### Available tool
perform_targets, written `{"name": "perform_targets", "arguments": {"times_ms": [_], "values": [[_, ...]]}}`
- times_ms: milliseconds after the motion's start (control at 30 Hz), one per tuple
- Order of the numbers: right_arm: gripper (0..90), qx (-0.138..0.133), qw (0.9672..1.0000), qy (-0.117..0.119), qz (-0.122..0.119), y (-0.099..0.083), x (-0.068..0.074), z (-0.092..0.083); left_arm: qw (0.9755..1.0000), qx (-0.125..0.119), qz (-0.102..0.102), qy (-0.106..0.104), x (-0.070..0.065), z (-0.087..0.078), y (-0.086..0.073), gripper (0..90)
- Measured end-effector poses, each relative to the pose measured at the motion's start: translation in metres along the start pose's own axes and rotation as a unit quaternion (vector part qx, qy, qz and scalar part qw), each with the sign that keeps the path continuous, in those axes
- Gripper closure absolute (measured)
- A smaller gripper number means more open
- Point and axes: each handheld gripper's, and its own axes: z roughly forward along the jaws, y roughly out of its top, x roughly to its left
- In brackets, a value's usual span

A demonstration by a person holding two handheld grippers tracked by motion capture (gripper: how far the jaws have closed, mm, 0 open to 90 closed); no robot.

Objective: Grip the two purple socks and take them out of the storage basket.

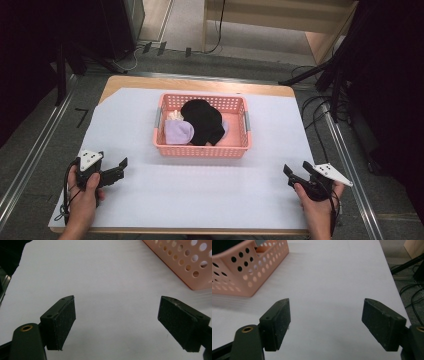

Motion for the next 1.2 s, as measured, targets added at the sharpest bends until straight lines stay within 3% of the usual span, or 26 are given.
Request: {"name": "perform_targets", "arguments": {"times_ms": [200,533,1200], "values": [[23.2,0.003,0.9999,0.013,0.005,0.011,0.013,0.007,1.0000,-0.009,-0.004,0.000,0.000,0.000,-0.001,15.3],[23.6,-0.008,0.9995,0.028,-0.011,0.038,0.038,0.017,0.9999,-0.009,-0.002,-0.004,0.001,-0.002,-0.001,15.3],[23.5,-0.008,0.9988,0.043,-0.023,0.061,0.075,0.045,0.9998,-0.016,-0.008,-0.001,0.002,-0.003,-0.001,15.2]]}}
